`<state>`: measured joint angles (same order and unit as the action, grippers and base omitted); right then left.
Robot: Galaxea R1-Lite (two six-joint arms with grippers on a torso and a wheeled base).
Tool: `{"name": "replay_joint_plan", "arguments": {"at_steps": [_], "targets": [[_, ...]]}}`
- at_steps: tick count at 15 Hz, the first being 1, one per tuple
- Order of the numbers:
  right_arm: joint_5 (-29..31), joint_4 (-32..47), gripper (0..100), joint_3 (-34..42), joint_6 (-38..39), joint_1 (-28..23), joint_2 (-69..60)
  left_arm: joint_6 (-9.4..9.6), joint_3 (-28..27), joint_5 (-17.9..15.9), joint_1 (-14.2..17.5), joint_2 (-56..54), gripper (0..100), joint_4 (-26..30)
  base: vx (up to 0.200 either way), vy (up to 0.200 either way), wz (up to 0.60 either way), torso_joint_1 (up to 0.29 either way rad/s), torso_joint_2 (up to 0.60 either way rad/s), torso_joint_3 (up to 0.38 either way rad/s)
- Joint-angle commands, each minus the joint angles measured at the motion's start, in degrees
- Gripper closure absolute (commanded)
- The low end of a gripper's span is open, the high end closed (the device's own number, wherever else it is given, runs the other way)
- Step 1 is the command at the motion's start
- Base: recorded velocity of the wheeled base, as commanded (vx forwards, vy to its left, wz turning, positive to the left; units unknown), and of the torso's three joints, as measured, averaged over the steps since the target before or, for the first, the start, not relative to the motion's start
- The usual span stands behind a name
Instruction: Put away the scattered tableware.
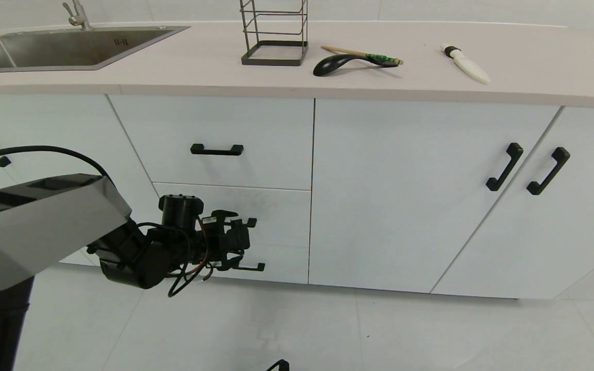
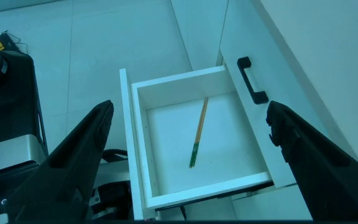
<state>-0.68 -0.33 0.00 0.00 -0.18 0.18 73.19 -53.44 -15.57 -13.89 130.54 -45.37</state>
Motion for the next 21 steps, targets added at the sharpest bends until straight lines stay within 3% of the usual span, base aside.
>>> {"name": "replay_joint_plan", "arguments": {"at_steps": [1,18,21], "targets": [[0.0,0.0,100,0.0,0.0,0.0,0.1,0.02,-1.3,0.0,-0.2,1.1,0,0.0,0.000,0.000,0.00,0.000,0.00,0.000],[0.0,0.0,100,0.0,0.0,0.0,0.1,-0.07,-0.5,0.2,-0.8,4.1,0,-1.7,0.000,0.000,0.00,0.000,0.00,0.000],[0.0,0.0,100,0.0,0.0,0.0,0.1,-0.07,2.6,0.5,-1.1,2.4,0,-2.0,0.000,0.000,0.00,0.000,0.00,0.000]]}}
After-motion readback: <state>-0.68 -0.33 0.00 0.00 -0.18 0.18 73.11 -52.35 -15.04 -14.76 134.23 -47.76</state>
